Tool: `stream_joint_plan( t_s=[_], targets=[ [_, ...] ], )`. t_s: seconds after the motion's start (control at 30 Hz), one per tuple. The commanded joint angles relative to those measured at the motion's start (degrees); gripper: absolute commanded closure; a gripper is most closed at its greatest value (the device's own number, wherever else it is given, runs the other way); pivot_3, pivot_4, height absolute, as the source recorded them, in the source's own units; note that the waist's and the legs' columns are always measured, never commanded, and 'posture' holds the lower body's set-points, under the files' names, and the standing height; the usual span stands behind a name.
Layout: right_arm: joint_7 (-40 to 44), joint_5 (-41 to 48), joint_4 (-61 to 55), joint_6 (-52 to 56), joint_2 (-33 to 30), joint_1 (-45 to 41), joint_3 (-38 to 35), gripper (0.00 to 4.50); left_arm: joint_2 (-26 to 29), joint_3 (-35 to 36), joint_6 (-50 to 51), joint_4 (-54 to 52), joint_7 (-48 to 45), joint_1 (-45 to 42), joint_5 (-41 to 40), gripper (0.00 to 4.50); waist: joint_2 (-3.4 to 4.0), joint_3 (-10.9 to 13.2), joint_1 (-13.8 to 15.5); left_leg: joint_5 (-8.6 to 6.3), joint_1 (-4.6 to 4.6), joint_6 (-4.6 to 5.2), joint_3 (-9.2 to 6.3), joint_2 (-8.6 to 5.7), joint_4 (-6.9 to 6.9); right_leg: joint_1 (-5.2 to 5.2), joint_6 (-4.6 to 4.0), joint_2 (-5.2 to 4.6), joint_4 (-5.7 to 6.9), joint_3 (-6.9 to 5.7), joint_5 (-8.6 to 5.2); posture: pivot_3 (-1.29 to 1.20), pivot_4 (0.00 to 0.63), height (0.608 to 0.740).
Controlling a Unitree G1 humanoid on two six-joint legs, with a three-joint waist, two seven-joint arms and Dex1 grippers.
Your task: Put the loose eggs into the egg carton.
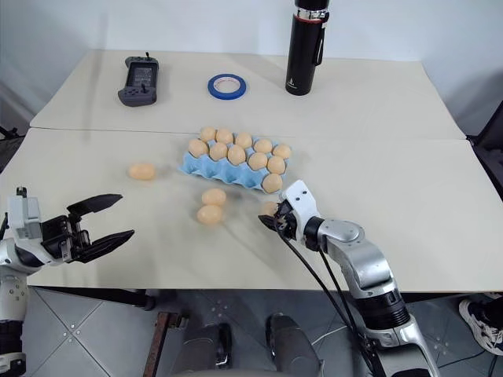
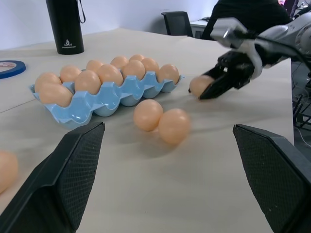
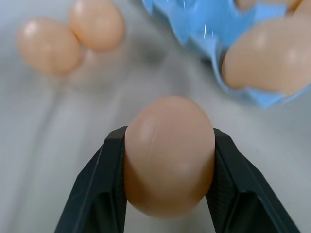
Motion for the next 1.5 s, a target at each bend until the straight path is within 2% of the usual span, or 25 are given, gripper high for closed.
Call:
stream_joint_plan(
  t_s=[0.03,0.1,0.2,0.3,0.47,0.57,0.7,0.83,0.87,1.17,1.27,1.5],
  targets=[
    [-1.3,3.8,-5.2,3.8,0.6,-5.2,-3.8,2.88,0.0,1.1,-0.9,-0.9,-0.3,-0.2,-1.0,0.00,0.02,0.0,-0.2,0.00,0.01,0.00,0.00,0.00,0.02,0.00,0.00,0.00,0.01,0.00,0.00,0.00,0.150,0.740],
    [-2.2,5.2,-5.4,5.1,1.8,-8.7,-4.9,2.88,0.0,1.0,-1.0,-0.6,-0.4,-0.5,-1.0,0.00,0.02,0.0,-0.3,0.01,0.02,0.00,0.02,0.00,0.05,-0.01,0.00,0.00,0.09,0.03,0.00,0.00,0.150,0.740],
    [-3.2,3.6,0.8,3.9,4.0,-14.4,-3.5,2.88,-0.1,0.6,-1.2,0.0,-0.4,-1.4,-0.8,0.00,0.02,0.0,-0.2,0.02,0.05,-0.02,0.01,0.01,0.03,-0.03,-0.03,0.00,0.14,-0.03,0.00,0.00,0.150,0.740],
    [-3.2,-0.4,11.4,-2.1,6.9,-19.7,-0.3,2.88,-0.4,0.4,-1.6,0.4,-0.3,-2.0,-0.6,0.00,0.02,0.0,-0.1,0.02,0.03,-0.02,0.00,0.01,0.03,-0.02,-0.05,-0.01,0.08,-0.08,-0.01,0.00,0.150,0.740],
    [-1.8,-3.3,22.6,-8.8,10.2,-24.3,1.7,2.88,-0.4,0.8,-2.0,-0.1,0.4,-1.6,-0.6,0.00,0.02,0.0,-0.1,-0.01,-0.10,-0.04,0.00,0.01,-0.06,-0.12,-0.05,-0.09,-0.02,-0.24,0.00,0.00,0.150,0.740],
    [-0.9,-5.8,27.9,-13.8,10.8,-25.4,2.9,2.88,-0.3,1.2,-2.2,-0.3,0.5,-1.1,-0.7,0.00,0.02,0.0,-0.1,-0.03,-0.09,-0.06,0.00,0.01,-0.10,-0.15,-0.06,-0.40,-0.01,-0.87,0.00,0.00,0.150,0.740],
    [0.3,-7.3,30.5,-16.8,10.9,-26.2,3.1,1.53,-0.2,1.7,-2.4,-0.8,1.0,-0.6,-1.0,0.00,0.02,0.0,-0.1,-0.04,-0.07,-0.05,0.02,-0.02,-0.13,-0.14,-0.06,-0.53,-0.02,-1.07,0.01,0.00,0.150,0.740],
    [1.9,-7.3,29.4,-16.9,10.3,-25.8,2.5,0.14,-0.3,1.8,-2.5,-0.9,1.3,-0.3,-1.0,0.00,0.03,0.0,-0.1,-0.04,-0.04,-0.05,0.04,-0.02,-0.13,-0.14,-0.09,-0.66,0.02,-1.29,0.01,0.00,0.150,0.740],
    [2.0,-7.3,29.3,-16.8,10.1,-25.7,2.4,0.06,-0.3,1.8,-2.5,-1.0,1.3,-0.3,-1.0,0.00,0.03,0.0,-0.1,-0.04,-0.04,-0.05,0.04,-0.02,-0.13,-0.14,-0.10,-0.70,0.01,-1.38,0.02,0.00,0.150,0.740],
    [6.3,-4.7,20.1,-12.3,6.2,-23.0,1.6,0.06,-0.8,1.2,-2.7,-0.8,1.8,-0.9,-0.7,0.00,0.04,0.0,0.1,-0.04,-0.03,-0.05,0.03,-0.02,-0.17,-0.14,-0.19,-0.94,-0.05,-1.85,0.03,0.00,0.150,0.740],
    [12.0,-1.0,12.2,-10.5,1.8,-19.5,0.9,0.06,-1.0,1.2,-2.7,-1.1,2.2,-0.7,-0.7,0.00,0.04,0.0,0.3,-0.04,-0.02,-0.04,0.02,-0.02,-0.32,-0.14,-0.19,-0.96,-0.15,-1.89,0.03,0.00,0.150,0.740],
    [29.0,7.5,-0.5,-11.0,-14.0,-5.3,-1.0,0.06,-2.7,1.8,-2.8,-6.5,5.8,2.5,-0.7,0.00,0.04,0.0,1.4,-0.06,-0.01,-0.01,-0.01,-0.03,-0.71,-0.04,-0.19,-0.99,-0.70,-2.01,0.03,0.00,0.150,0.740]
  ],
)
